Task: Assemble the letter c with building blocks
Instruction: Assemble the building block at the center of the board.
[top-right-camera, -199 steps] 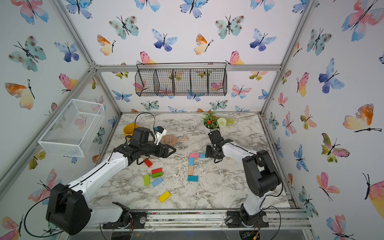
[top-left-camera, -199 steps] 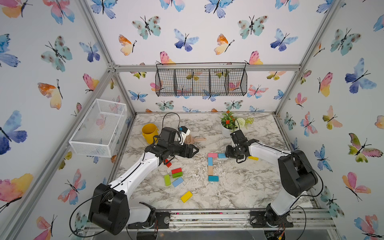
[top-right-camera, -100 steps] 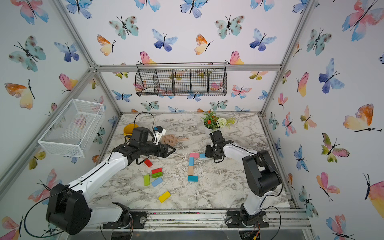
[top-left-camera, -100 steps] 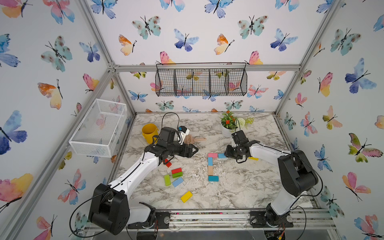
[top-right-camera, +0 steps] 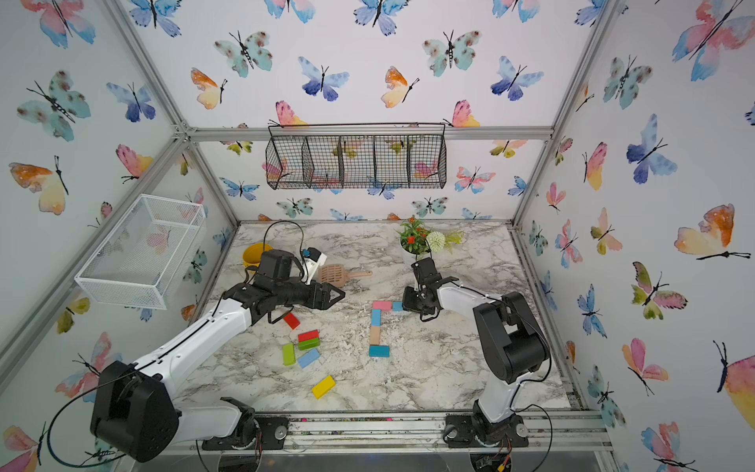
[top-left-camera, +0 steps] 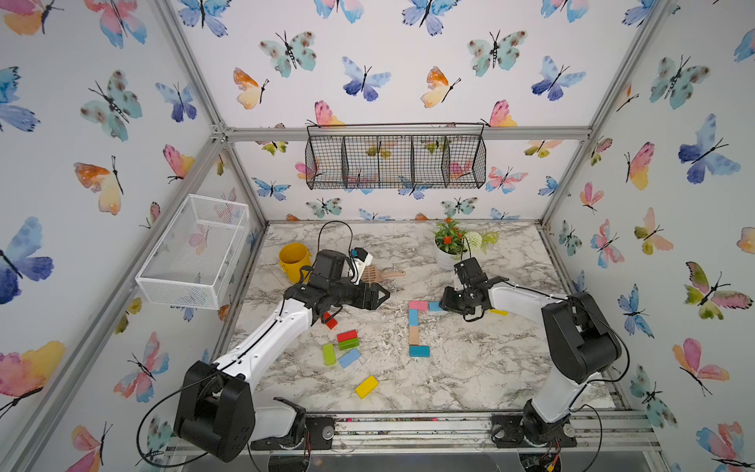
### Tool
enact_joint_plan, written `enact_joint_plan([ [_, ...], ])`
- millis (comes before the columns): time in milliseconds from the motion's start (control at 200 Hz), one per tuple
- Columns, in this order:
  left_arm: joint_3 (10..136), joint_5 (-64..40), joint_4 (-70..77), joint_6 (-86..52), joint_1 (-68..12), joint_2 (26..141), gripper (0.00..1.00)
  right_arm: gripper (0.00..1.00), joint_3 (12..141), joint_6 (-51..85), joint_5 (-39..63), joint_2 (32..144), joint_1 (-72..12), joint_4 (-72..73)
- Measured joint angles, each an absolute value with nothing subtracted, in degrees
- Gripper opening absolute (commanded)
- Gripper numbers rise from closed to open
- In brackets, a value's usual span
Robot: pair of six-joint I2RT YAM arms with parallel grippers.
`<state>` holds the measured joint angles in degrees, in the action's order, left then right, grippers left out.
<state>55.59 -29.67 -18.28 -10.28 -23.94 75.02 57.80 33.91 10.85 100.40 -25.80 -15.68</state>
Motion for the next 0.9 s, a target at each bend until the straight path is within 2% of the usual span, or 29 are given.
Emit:
enact_joint_plan([
  [901, 55.6, -29.7, -18.3, -10.3, -23.9, 75.0, 0.81, 0.39, 57.7, 34.4, 12.4, 101.4, -25.8, -14.1],
])
